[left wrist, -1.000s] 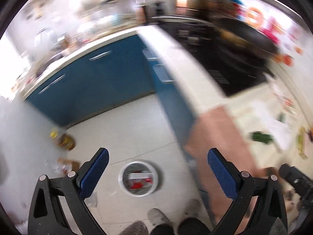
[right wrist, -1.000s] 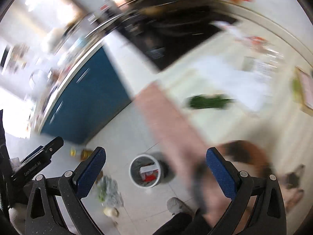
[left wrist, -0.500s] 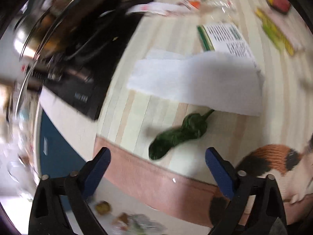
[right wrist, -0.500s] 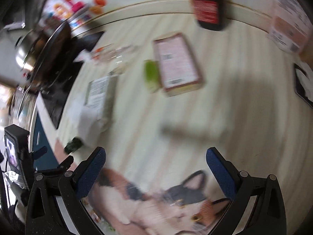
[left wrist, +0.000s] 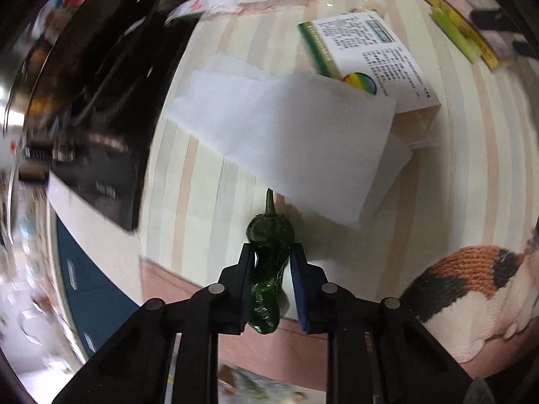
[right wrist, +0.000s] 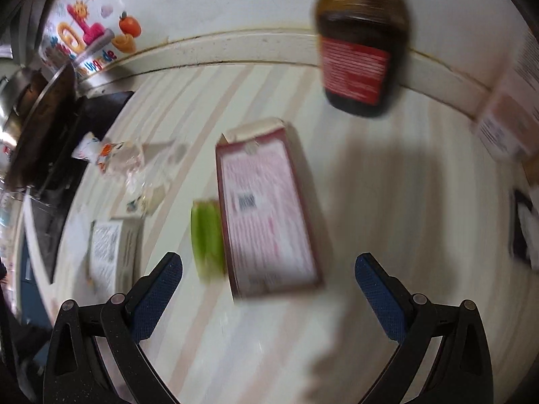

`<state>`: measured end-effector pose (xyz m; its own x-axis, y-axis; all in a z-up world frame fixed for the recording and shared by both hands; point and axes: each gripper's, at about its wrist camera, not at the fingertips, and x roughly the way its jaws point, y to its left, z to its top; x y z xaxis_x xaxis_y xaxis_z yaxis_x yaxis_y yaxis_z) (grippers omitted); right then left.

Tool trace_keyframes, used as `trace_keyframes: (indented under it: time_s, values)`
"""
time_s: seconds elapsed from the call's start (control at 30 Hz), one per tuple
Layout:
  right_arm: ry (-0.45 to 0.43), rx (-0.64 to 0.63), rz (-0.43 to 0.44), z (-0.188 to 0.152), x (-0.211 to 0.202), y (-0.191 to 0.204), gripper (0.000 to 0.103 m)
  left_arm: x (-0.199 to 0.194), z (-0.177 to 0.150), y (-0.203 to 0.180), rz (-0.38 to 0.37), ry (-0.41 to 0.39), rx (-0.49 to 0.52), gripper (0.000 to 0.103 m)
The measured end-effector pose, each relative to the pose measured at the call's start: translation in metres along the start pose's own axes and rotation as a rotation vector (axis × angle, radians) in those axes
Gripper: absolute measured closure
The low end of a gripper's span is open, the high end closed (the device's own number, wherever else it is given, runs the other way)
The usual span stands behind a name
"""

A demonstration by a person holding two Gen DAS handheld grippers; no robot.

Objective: Collect trash
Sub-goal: 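Grasp the green pepper with the left tool while the right tool grasps the maroon box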

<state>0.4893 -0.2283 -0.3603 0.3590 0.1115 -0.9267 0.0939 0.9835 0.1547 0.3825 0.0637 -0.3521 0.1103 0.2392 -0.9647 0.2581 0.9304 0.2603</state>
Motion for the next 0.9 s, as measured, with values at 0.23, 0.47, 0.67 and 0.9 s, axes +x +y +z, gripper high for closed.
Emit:
trace_keyframes:
  time_s: [0.23, 0.47, 0.67, 0.9]
  values:
    - [0.014, -0.054, -0.048, -0.002, 0.010, 0.017, 0.029, -0.002, -0.031, 0.020, -0.245, 0.055, -0.356, 0.085]
    - [0.108, -0.100, -0.002, -0.057, -0.020, 0.003, 0.040, 0.004, -0.052, 0.013, -0.428, 0.044, -0.388, 0.071]
    - [0.205, -0.035, 0.060, -0.095, -0.033, -0.016, 0.039, 0.001, -0.051, -0.004, -0.403, 0.043, -0.304, 0.060]
    - [0.174, -0.019, 0.045, -0.088, -0.028, -0.016, 0.028, -0.015, -0.050, -0.034, -0.336, 0.027, -0.324, 0.088]
